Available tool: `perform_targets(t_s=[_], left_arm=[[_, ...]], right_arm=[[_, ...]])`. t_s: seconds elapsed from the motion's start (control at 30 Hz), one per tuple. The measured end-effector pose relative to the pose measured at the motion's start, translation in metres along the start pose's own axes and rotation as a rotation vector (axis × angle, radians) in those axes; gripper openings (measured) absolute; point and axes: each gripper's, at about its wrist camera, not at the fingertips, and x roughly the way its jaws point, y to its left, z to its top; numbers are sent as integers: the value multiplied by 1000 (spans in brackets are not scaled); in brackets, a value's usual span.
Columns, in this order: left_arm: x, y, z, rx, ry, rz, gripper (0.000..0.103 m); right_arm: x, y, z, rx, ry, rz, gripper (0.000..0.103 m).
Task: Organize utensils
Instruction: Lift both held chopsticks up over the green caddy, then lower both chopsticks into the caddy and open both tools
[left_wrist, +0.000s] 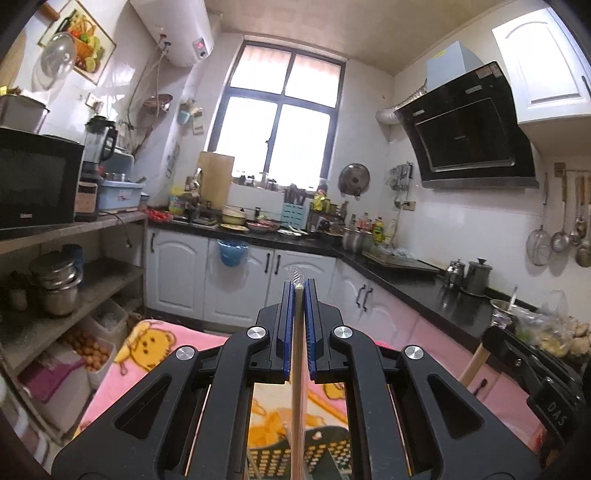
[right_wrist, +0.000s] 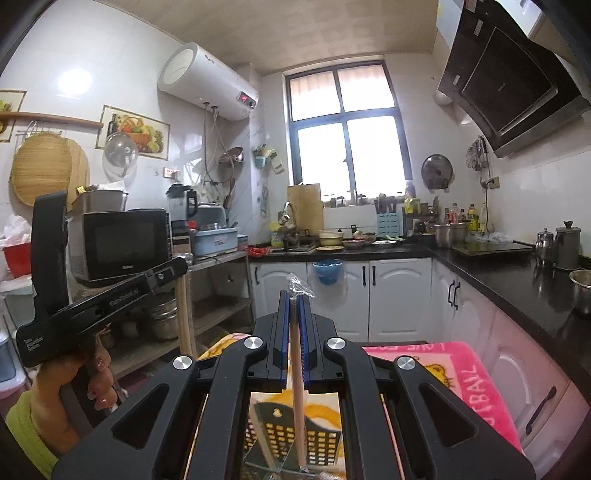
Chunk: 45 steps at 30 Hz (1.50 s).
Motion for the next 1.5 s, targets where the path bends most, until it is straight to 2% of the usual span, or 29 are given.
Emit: perform_targets(t_s=[0.13, 0.5, 0.87, 1.2, 1.5], left_arm=[[8, 0, -11, 17, -27, 26, 3], [31, 12, -45, -9, -7, 33, 3], [45, 12, -76, 5, 54, 29, 3], [41, 11, -94, 32, 83, 25, 3], [36, 15, -100, 17, 97, 21, 3]], right_arm=[[11, -3, -6, 10, 10, -12, 5], [32, -8, -23, 16, 14, -30, 5], [43, -15, -50, 44, 33, -47, 5], [44, -16, -71, 76, 58, -57, 6], [35, -19, -83, 101, 92, -60, 6]])
